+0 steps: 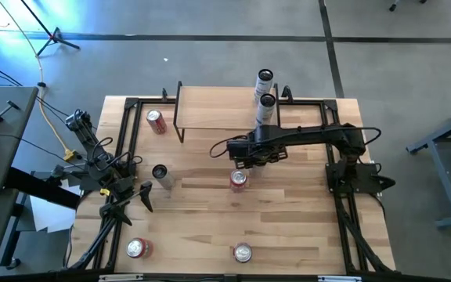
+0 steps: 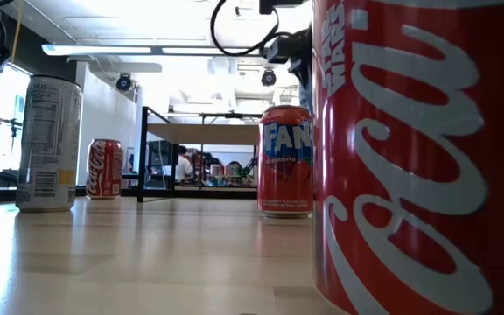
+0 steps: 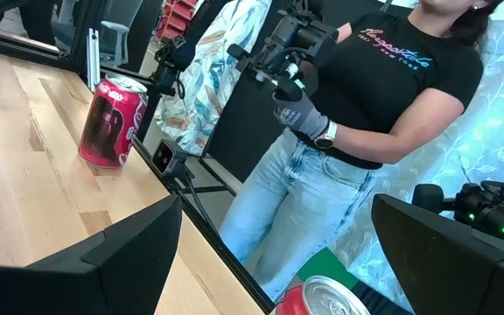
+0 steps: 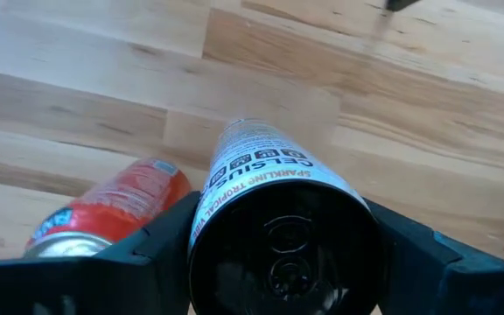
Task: Place canned beverage on shelf
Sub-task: Move the bottom white yellow soda can to the center of the table
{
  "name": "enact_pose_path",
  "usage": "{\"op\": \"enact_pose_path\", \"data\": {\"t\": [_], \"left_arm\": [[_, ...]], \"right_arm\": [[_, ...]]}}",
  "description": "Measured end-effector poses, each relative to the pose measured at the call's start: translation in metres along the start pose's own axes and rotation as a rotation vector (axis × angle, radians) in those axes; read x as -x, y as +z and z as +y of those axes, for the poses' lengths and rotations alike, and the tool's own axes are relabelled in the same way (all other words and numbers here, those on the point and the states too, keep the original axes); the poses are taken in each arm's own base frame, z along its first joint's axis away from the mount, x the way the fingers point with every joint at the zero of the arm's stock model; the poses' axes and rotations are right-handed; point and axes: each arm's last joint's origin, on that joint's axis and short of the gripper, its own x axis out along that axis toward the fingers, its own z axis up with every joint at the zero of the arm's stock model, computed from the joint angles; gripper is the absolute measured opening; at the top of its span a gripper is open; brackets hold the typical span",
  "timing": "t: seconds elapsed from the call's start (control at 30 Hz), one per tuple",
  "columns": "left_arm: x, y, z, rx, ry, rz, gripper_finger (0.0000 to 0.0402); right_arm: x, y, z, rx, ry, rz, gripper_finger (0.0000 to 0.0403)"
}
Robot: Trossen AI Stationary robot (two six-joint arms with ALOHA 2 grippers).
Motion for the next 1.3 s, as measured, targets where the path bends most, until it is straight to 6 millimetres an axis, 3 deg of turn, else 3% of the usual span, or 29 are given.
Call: {"op": "enact_pose_path", "data": {"t": [0.37,0.87,1.3], "left_arm": [[0.000,0.000,0.000,0.000,0.000,0.000,0.0360],[0.000,0.000,0.000,0.000,0.000,0.000,0.0360],[0.000,0.000,0.000,0.000,0.000,0.000,0.0360]], "right_arm": [[-0.006,0.012,0.001,-0.003,0.034,-0.015,0.0247],[-0.006,0.010,-0.002,0.003,0.010,0.027,0.0251],[-0.005,0.006,-0.001,0.049,0.010,0.030,0.0316]]}}
